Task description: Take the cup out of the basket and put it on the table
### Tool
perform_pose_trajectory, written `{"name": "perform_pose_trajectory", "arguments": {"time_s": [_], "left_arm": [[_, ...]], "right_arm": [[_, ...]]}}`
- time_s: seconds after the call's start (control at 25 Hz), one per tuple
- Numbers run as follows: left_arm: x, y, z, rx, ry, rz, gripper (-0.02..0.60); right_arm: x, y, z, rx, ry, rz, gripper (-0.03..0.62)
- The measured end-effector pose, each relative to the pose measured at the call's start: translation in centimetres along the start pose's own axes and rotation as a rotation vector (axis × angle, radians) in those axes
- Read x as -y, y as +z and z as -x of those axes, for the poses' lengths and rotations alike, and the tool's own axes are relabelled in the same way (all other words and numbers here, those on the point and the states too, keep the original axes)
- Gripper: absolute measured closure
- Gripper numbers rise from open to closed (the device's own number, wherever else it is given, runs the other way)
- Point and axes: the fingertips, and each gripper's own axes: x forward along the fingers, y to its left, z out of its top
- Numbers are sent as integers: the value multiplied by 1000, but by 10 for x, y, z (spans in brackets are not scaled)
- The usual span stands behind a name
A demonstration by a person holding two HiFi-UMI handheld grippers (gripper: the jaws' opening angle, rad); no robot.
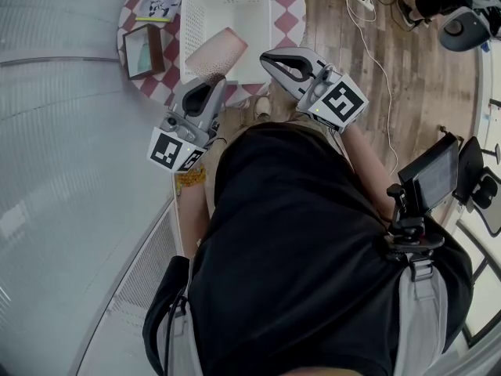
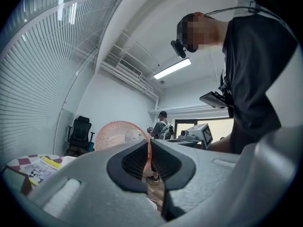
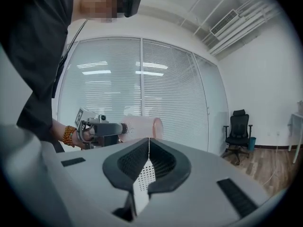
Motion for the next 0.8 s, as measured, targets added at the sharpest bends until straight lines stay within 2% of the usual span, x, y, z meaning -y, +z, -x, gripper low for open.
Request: {"name": "perform_pose_trajectory", "arguments": {"time_s": [0.16, 0.36, 0.6, 0.8], "left_arm": [[-1, -8, 3, -19, 10, -21, 560], [-8, -19, 5, -47, 26, -44, 560], [-10, -41, 0, -145, 51, -107, 560], [-15, -62, -1, -180, 76, -94, 560]], "right_arm": [[-4, -8, -1, -5, 12, 4, 580], [-3, -31, -1, -60, -17, 79, 580], [0, -51, -4, -66, -33, 56, 580], [1, -68, -3, -98, -28, 45, 580]]}}
